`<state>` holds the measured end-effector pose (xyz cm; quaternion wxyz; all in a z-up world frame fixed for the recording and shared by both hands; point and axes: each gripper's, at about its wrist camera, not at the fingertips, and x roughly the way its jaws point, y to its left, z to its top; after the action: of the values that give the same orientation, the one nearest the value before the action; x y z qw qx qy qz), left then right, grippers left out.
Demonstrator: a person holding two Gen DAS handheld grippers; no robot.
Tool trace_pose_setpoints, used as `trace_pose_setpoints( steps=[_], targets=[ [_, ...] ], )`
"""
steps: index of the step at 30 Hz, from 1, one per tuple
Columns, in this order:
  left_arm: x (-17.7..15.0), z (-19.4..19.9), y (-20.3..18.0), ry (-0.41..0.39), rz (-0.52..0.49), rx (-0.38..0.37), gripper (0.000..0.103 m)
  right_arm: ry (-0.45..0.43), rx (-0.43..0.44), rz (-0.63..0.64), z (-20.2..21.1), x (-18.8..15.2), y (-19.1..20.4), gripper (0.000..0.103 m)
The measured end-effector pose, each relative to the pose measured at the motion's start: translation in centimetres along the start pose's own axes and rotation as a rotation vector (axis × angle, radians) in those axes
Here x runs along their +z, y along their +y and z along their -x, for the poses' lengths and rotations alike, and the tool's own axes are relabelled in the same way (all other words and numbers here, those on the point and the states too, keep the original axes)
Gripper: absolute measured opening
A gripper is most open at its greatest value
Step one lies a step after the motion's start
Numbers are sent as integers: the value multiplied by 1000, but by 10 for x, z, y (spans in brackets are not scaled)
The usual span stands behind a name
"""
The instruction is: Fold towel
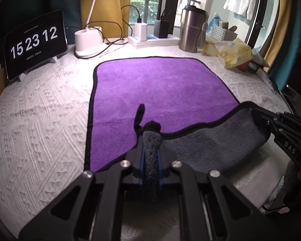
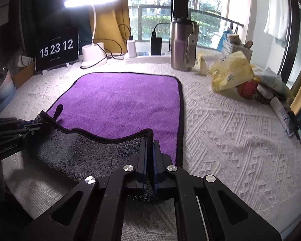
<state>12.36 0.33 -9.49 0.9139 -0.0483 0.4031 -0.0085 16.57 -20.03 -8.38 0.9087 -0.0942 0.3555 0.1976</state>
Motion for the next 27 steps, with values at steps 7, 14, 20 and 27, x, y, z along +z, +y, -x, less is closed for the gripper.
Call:
trace_pose_setpoints(
  steps=[7,14,20,27],
  targets=[
    [13,17,2,-57,14,-18,8,-73,-12,14,19,15,4,5],
    [30,28,9,-108,37,-16,8,-136,-26,28,30,32,3,5],
    [44,32,14,-149,42,-10,8,-163,-48,38,28,45,-3,5],
    [63,31,17,-200,23,-2,8,-195,-72,44,22,61,-7,5]
  ],
)
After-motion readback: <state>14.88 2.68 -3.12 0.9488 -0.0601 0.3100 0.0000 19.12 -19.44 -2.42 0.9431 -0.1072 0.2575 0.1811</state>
